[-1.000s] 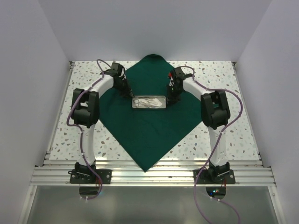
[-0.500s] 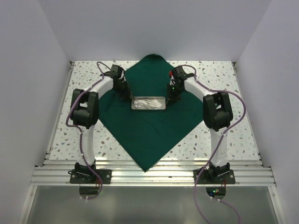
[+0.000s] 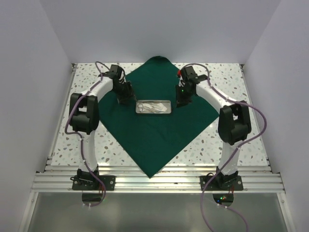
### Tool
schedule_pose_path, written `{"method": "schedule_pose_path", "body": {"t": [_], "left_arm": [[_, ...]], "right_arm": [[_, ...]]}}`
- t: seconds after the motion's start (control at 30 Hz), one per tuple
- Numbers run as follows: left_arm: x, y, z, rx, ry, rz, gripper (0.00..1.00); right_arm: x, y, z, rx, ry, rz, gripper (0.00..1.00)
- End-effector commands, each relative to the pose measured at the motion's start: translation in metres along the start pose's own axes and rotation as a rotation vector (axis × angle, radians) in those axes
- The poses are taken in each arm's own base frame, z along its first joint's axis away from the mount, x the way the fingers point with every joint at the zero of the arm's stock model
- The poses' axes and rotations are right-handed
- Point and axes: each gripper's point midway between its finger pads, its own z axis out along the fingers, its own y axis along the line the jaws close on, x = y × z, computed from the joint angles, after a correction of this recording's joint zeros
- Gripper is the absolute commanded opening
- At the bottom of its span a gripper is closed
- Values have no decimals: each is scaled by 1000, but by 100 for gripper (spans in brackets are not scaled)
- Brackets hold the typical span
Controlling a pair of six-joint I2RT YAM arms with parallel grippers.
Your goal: Prepare the surgical pack
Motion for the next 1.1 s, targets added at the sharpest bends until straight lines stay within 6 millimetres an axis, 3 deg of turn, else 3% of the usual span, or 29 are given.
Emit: {"method": "schedule_pose_path", "body": {"t": [0.0,0.03,0.07,0.1,0.17,0.2,0.27,0.3,0.37,0.4,0.47,0.5,0.57,0.6,0.7,0.87,1.07], "left_arm": [[-19,-10,-72,26,-130,65,61],[-18,-6,-81,21,-140,67,61],[-13,3,-85,-3,-138,75,62],[-11,0,-103,1,-171,89,62],[5,14,-109,-28,-165,93,63],[8,12,-124,-17,-196,100,63],[26,26,-124,-27,-178,73,64],[31,24,-137,-13,-204,73,64],[45,38,-139,-24,-195,24,65],[47,39,-149,-16,-221,16,65],[52,54,-155,-46,-241,-31,65],[52,56,-163,-47,-268,-36,65],[56,63,-166,-73,-280,-49,65],[59,64,-171,-77,-288,-51,65],[66,67,-175,-86,-284,-73,65],[73,64,-186,-67,-312,-89,65],[76,65,-189,-61,-305,-64,65]], "right_arm": [[4,-5,-53,41,-60,-59,16],[10,-2,-70,28,-66,-67,18],[17,-2,-75,19,-50,-84,23],[30,2,-77,3,-22,-101,30],[55,19,-89,-75,31,-175,37],[80,32,-86,-96,90,-232,46],[116,51,-91,-143,179,-308,50],[149,66,-88,-163,245,-370,53],[176,86,-88,-210,260,-424,58],[209,98,-89,-228,296,-502,63],[234,114,-86,-255,305,-566,68],[262,123,-85,-268,340,-642,69],[275,132,-78,-253,315,-700,69],[291,138,-76,-253,321,-749,68],[304,152,-65,-253,295,-770,64],[329,179,-44,-253,280,-838,66],[337,189,-15,-185,273,-861,62]]}}
